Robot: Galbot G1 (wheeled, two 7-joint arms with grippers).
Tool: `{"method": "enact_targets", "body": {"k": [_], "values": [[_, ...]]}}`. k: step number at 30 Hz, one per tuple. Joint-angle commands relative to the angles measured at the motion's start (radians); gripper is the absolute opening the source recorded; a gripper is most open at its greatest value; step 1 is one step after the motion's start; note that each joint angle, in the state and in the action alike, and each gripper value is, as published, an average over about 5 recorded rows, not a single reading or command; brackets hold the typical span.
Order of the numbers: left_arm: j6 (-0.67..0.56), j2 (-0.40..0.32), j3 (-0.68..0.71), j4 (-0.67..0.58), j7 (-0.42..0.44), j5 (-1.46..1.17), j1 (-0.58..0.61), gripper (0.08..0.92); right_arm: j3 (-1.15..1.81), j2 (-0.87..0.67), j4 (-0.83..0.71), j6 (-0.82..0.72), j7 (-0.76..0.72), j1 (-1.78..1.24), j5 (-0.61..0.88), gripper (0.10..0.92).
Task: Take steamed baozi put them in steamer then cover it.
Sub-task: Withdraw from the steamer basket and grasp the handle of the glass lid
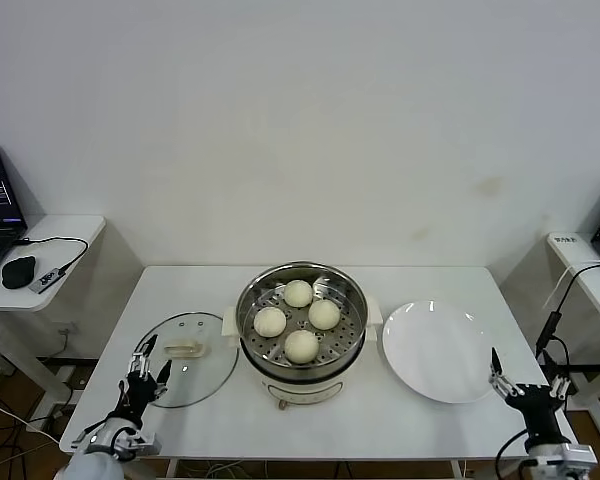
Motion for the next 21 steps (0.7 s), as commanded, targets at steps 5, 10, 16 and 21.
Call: {"method": "enact_targets", "body": {"k": [5, 10, 16, 21], "values": [[0.005, 0.011, 0.092, 0.109, 0.009, 0.074, -0.16, 0.823, 0.03, 0.038, -0.008, 0.012, 0.001, -0.039, -0.022, 0.823], [0.01, 0.013, 0.11, 0.155, 0.01, 0.076, -0.205, 0.823, 0.031, 0.04, -0.01, 0.016, -0.001, -0.047, -0.029, 0.823], [0.011, 0.018, 0.125, 0.206, 0.014, 0.078, -0.239, 0.823, 0.031, 0.042, -0.011, 0.017, -0.005, -0.052, -0.036, 0.823], [0.012, 0.015, 0.131, 0.229, 0.013, 0.081, -0.253, 0.823, 0.028, 0.044, -0.01, 0.017, -0.007, -0.053, -0.037, 0.823]]}}
